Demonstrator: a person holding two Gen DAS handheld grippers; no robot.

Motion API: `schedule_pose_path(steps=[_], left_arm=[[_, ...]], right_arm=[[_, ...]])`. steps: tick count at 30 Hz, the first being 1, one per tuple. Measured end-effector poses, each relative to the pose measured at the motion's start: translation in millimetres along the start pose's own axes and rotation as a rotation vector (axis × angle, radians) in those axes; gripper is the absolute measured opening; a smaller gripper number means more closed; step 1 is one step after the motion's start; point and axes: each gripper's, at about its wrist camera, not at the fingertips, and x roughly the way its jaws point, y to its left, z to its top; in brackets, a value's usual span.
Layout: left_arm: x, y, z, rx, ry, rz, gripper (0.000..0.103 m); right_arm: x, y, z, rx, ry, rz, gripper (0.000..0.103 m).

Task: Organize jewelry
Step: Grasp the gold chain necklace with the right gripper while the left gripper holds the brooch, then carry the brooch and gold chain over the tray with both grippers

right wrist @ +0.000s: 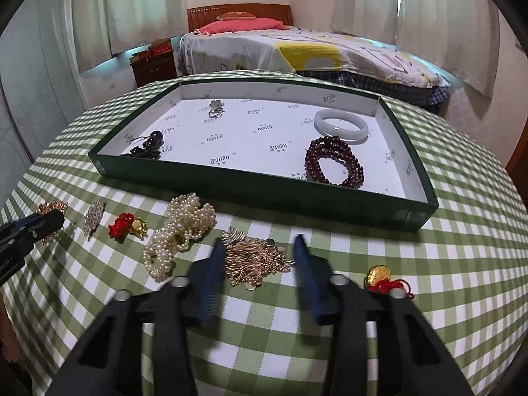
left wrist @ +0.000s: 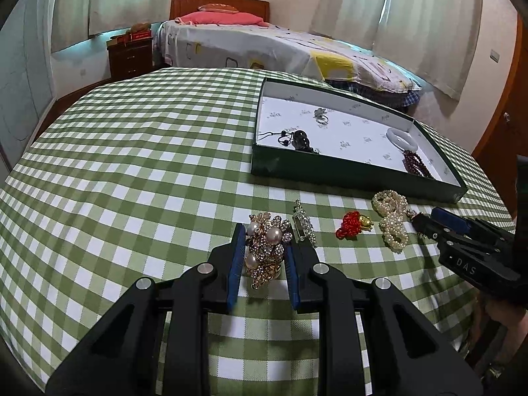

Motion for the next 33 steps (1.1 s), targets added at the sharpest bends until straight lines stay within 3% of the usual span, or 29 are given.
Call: schedule_pose_path(steps=[1, 4, 21, 33], left_arm=[[1, 0, 0, 0.000, 0.003, -0.001, 0.022], [1, -3, -1, 0.003, 0.004, -0.001, 0.022], [-12, -11, 4, 0.018, -0.029, -0.021, 0.022], [-34, -26, 26, 0.033, -0.092, -0.072, 0.022]], right_arm=[[-1, -1, -1, 0.000, -0.005, 0.010, 0.022], [-2, -3, -2, 0.002, -0.010, 0.024, 0.020], [-36, -10, -1, 0.050, -0.101, 0.063, 0.019], [-74, -12, 21, 0.069, -0.205, 0.087, 0.019]])
